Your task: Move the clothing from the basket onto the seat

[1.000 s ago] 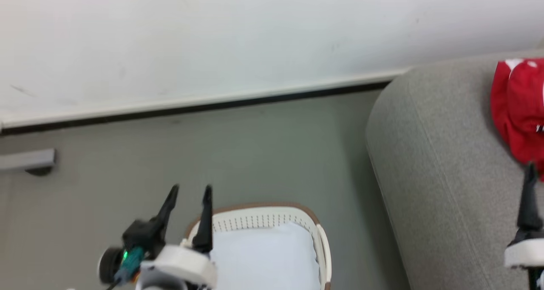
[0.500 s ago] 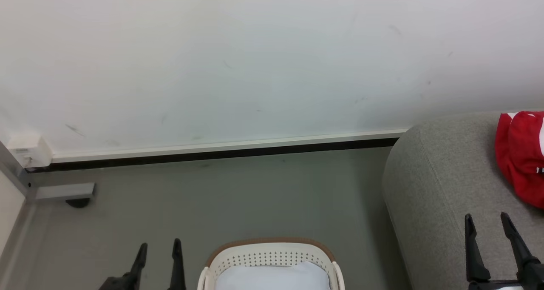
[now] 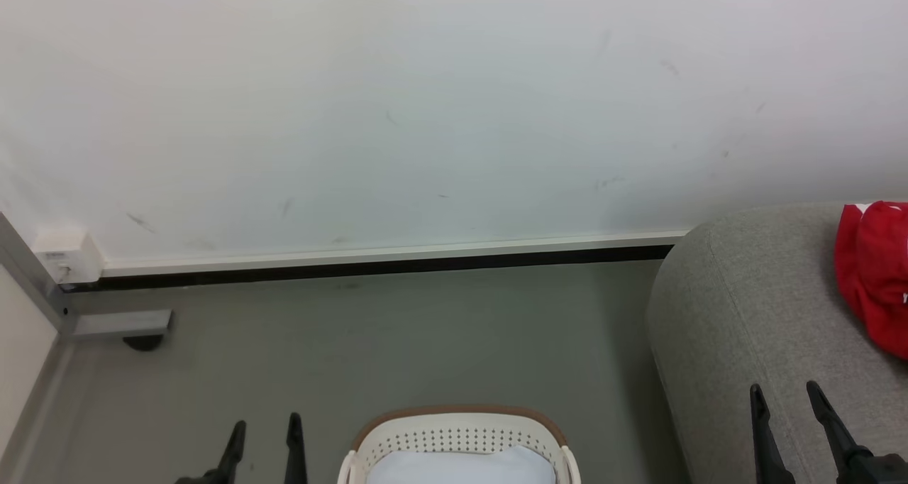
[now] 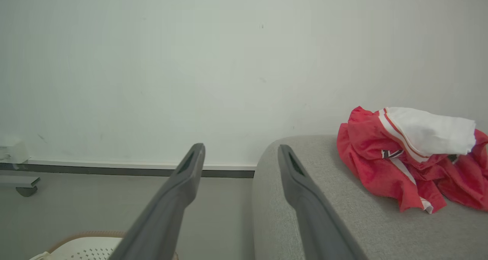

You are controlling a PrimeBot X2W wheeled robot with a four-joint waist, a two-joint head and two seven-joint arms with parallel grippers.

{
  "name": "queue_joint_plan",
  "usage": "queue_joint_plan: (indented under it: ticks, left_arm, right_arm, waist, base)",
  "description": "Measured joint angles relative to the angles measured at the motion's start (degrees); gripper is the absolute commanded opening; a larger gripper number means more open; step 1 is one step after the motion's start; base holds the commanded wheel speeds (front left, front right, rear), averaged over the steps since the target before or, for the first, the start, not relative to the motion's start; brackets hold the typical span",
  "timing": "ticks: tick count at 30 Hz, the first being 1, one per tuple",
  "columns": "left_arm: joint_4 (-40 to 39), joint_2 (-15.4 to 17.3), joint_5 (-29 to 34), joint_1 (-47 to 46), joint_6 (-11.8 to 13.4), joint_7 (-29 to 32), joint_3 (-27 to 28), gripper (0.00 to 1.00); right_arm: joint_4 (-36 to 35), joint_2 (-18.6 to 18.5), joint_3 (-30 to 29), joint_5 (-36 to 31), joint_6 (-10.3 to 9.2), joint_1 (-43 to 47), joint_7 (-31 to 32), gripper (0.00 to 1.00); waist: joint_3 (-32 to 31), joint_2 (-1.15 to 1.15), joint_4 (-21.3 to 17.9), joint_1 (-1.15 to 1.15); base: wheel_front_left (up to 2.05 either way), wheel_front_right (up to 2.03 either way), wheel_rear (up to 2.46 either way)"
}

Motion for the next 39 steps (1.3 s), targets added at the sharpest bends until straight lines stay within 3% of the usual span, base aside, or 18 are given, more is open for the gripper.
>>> queue_joint_plan:
  ticks: [1, 2, 9, 39]
  left_arm:
    - [0.12, -0.19, 0.31, 0.06, -0.48, 0.0, 0.16, 1.0]
    - [0.27, -0.35, 0.36, 0.12, -0.81, 0.01, 0.26, 0.0]
    - [2.66, -1.01, -1.93, 0.99, -1.31, 0.86, 0.26, 0.0]
    - [3.11, -2.19, -28.3, -2.12, -7.01, 8.33, 6.44, 0.0]
  right_arm:
    - [0.08, 0.0, 0.16, 0.05, 0.0, -0.01, 0.0, 1.0]
    - [0.25, 0.0, 0.29, 0.09, 0.0, 0.01, 0.0, 0.0]
    - [2.92, 0.81, 0.0, 2.34, 0.0, 0.96, 1.27, 0.0]
    - [1.56, 0.74, -0.57, 33.21, 0.0, -0.8, 8.37, 0.0]
  waist:
    - [0.03, 0.0, 0.07, 0.0]
    - [0.08, 0.0, 0.14, 0.0]
    - [0.16, 0.0, 0.23, 0.01]
    - [0.96, 0.0, 0.89, 0.01]
  base:
    - [0.0, 0.0, 0.0]
    - [0.0, 0.0, 0.0]
    - [0.0, 0.0, 0.0]
    - [0.0, 0.0, 0.0]
